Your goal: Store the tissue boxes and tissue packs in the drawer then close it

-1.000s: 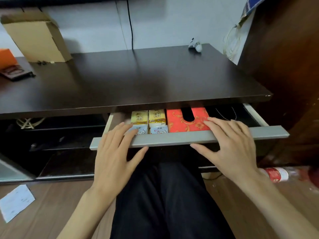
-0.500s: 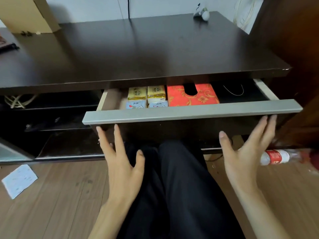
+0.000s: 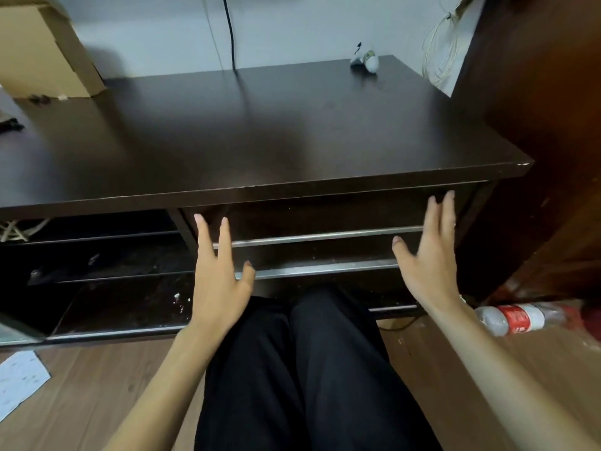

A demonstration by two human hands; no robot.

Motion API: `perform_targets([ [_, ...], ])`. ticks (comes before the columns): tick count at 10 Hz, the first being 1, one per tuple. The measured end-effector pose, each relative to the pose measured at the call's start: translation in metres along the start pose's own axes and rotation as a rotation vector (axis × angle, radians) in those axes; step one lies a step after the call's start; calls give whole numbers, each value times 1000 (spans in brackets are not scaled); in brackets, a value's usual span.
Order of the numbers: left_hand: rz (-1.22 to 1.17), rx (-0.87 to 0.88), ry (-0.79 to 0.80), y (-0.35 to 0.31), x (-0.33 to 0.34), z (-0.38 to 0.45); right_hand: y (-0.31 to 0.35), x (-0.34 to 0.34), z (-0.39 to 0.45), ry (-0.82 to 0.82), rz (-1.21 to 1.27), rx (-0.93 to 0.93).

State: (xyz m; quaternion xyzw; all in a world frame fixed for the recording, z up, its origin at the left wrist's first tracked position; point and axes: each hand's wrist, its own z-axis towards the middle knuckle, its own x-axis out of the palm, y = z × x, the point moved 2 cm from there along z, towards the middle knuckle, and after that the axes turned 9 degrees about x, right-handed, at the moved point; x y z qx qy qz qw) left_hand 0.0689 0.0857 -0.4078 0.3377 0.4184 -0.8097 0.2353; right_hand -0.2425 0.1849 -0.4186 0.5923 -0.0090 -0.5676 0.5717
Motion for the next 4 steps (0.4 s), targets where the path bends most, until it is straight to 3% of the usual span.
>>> perform_targets([
  [2,70,54,67,14,-3,5,-5,-2,5,74,-114,-56],
  [4,-154,31,-9,27,-28,-39,8,-44,-33,219,282,-37],
])
